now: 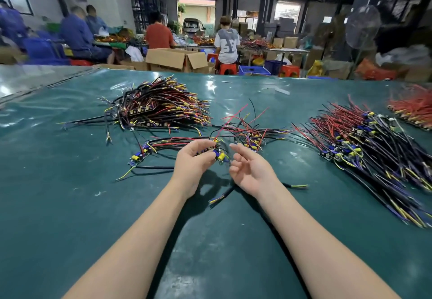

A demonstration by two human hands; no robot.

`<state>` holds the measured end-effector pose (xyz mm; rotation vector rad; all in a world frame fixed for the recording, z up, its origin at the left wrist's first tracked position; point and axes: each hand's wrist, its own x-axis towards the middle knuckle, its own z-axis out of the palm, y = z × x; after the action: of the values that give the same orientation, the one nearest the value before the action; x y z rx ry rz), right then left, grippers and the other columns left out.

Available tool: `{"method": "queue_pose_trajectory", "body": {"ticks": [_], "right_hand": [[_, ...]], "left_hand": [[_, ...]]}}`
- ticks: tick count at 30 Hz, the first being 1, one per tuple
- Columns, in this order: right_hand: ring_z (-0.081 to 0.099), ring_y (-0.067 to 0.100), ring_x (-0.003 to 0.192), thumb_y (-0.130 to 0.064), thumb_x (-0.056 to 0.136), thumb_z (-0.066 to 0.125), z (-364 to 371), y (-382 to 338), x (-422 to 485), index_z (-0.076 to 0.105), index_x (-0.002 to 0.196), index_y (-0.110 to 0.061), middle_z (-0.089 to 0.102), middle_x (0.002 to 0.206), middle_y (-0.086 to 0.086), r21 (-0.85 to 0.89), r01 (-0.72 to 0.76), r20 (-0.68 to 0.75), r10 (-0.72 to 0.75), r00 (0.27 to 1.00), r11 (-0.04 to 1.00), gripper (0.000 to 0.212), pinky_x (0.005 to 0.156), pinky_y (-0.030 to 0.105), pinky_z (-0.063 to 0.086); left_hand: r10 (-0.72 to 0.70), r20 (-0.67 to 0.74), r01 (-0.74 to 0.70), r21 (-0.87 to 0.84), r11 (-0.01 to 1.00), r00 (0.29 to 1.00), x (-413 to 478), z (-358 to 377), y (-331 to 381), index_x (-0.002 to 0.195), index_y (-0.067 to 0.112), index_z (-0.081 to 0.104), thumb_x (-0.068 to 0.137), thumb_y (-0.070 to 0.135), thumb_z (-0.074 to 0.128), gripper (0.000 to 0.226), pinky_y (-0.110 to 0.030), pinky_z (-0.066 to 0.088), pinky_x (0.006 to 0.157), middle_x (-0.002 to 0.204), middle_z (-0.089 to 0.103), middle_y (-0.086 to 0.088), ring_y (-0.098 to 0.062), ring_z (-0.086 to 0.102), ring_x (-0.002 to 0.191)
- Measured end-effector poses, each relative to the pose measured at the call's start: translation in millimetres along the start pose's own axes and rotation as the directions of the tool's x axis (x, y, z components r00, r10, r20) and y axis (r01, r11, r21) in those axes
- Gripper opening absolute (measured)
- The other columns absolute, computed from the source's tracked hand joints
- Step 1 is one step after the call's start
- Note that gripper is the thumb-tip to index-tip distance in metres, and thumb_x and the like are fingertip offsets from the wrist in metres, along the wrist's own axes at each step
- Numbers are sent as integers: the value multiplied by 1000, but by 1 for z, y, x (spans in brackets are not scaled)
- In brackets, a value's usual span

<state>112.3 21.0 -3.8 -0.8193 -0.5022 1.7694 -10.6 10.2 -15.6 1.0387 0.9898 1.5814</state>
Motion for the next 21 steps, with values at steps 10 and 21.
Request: {"method": "queue_pose_trajectory", "body": {"ticks": [10, 21], "right_hand": [[63, 7, 53, 5, 90, 44, 1, 6, 1, 45, 76, -18, 64, 58, -3, 56, 144, 88, -149, 985, 988, 27, 50, 15, 50], [55, 12, 66, 6, 82, 56, 9, 22, -14, 67, 69, -10, 66, 72, 12, -740, 461, 457, -136, 879, 490, 23, 70, 23, 44]], "left_hand": [[-199, 7, 171, -547, 820, 980, 4, -4, 17, 81, 13, 53, 91, -8, 36, 28, -19, 55, 57, 58, 66, 1, -9, 64, 51], [-301, -237, 175, -437, 882, 924, 5, -2, 10, 82, 12, 47, 91, -3, 50, 18, -14, 42, 37, 62, 60, -8, -13, 55, 38]]}}
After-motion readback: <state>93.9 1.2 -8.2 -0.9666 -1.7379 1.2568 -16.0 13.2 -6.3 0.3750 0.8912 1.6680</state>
